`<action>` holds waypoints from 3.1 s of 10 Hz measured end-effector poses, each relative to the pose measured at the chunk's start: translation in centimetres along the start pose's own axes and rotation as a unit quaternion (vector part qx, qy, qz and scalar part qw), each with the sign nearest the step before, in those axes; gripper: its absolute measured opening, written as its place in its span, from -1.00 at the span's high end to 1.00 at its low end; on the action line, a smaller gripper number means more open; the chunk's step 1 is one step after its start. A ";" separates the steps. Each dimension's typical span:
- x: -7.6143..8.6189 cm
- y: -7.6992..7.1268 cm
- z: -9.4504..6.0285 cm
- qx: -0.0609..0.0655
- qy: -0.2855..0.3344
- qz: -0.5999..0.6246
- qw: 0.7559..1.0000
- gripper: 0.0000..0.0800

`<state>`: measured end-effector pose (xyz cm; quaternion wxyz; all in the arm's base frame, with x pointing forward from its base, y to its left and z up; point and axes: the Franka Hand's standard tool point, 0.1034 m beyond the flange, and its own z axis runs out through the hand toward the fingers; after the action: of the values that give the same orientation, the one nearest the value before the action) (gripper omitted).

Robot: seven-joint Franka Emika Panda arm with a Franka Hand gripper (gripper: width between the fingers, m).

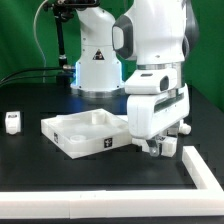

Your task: Assemble one leg

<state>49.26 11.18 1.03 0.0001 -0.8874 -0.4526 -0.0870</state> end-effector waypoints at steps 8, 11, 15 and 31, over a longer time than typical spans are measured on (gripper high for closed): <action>0.1 1.2 -0.8 0.008 -0.016 -0.008 1.000 0.28; 0.9 2.9 -5.8 -0.005 -0.021 -0.010 1.000 0.28; -1.7 -1.7 -6.9 -0.003 -0.022 0.022 1.000 0.28; -8.3 -8.5 -3.0 0.022 -0.037 0.102 0.994 0.28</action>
Offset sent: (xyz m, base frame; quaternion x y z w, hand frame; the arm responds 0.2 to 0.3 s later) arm 0.0000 0.0000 0.0000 0.0000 0.0000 0.0000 1.0000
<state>37.17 9.25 2.03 0.0121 -0.9313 -0.3613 -0.0436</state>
